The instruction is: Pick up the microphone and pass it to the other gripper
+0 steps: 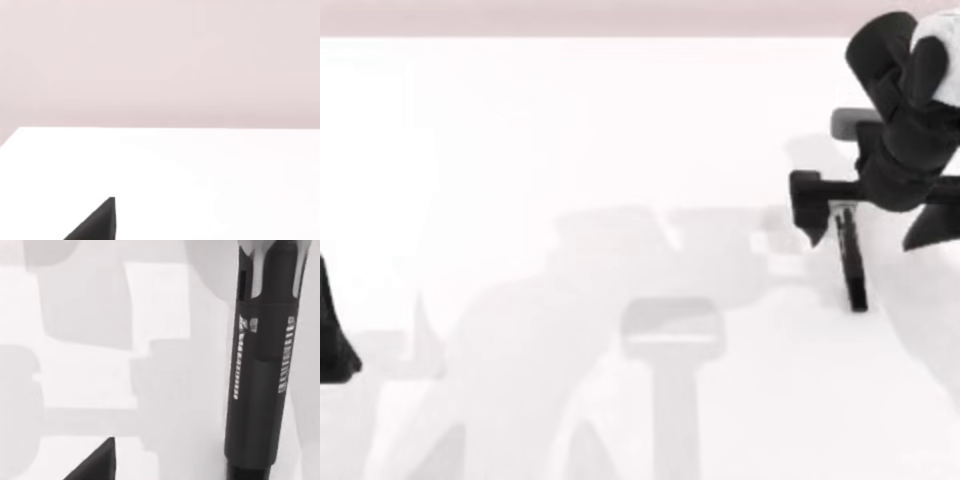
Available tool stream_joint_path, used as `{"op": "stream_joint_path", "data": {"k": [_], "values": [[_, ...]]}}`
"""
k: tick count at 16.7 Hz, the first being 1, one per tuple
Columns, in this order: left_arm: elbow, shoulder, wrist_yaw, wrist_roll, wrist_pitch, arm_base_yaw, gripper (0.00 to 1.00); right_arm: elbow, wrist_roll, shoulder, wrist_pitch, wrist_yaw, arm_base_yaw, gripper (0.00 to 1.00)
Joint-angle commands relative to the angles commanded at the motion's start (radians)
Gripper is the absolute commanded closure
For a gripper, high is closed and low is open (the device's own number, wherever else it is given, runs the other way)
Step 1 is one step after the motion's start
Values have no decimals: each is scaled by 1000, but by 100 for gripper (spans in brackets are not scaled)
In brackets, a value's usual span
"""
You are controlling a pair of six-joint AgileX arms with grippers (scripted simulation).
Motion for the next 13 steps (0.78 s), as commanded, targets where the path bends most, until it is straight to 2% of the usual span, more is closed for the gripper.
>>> {"op": "stream_joint_path", "data": {"k": [5,10,13], "values": [[0,0,0,0,0,0,0,-92,7,103,199,1,5,0],[0,0,0,0,0,0,0,-101,8,114,216,2,6,0],[0,0,0,0,0,0,0,-101,8,114,216,2,6,23]]}}
